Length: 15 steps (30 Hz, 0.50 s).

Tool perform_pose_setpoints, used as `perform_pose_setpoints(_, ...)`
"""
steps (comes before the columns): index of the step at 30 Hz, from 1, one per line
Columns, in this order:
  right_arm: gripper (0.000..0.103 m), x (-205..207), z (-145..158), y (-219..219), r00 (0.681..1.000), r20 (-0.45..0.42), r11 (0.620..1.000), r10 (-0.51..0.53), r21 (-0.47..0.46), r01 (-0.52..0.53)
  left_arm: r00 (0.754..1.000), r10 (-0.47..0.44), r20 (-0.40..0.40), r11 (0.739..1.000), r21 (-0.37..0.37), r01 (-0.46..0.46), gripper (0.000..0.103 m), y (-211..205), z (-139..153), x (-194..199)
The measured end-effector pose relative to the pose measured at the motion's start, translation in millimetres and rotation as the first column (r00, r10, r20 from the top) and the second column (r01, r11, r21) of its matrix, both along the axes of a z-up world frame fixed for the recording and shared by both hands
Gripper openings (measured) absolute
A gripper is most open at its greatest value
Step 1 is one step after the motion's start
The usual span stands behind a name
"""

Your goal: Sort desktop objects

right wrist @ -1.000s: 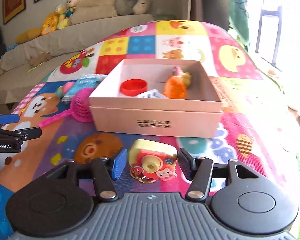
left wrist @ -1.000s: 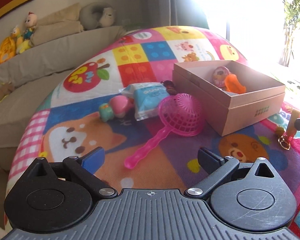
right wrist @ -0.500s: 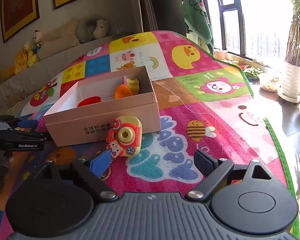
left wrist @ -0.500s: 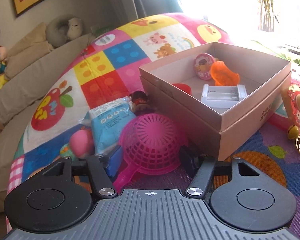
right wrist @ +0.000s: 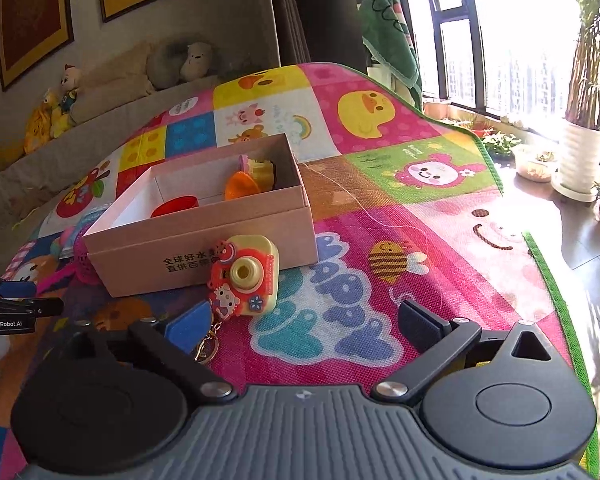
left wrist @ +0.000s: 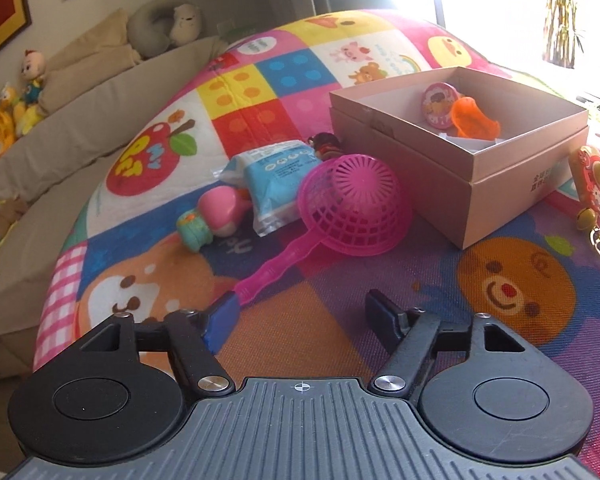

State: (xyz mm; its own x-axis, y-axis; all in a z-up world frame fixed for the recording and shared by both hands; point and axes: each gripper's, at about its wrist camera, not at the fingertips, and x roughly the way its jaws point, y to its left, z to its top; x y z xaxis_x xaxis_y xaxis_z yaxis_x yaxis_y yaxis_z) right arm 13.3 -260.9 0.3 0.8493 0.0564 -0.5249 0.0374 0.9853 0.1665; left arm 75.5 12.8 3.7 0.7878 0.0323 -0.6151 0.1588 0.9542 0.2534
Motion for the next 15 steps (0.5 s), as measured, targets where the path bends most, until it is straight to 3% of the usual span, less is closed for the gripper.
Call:
perform_pose_setpoints(2, 0.102, -0.1, 0.0, -0.8, 1.000, 0.002, 1.000, -0.005, 0.004, 0.005, 1.000, -0.002, 0.012, 1.000, 0.016, 0.001, 0.088, 1.1, -0.2, 2.0)
perform_pose_setpoints(7, 0.103, 1.7, -0.9, -2.3, 1.000, -0.007, 1.000, 0.000, 0.017, 0.000, 1.000, 0.010, 0.007, 0.999, -0.038, -0.010, 0.092, 13.8, 0.4, 16.2)
perform_pose_setpoints(12, 0.103, 2.9, -2.2, -3.9, 1.000, -0.020, 1.000, -0.002, 0.027, 0.002, 0.996, 0.027, -0.084, 0.984, -0.171, -0.041, 0.096, 25.2, 0.3, 34.6)
perform_pose_setpoints(15, 0.103, 3.4, -2.3, -3.9, 1.000, -0.021, 1.000, -0.005, 0.027, 0.005, 0.989, -0.068, -0.134, 0.962, -0.271, 0.030, 0.096, 22.6, 7.3, 22.5)
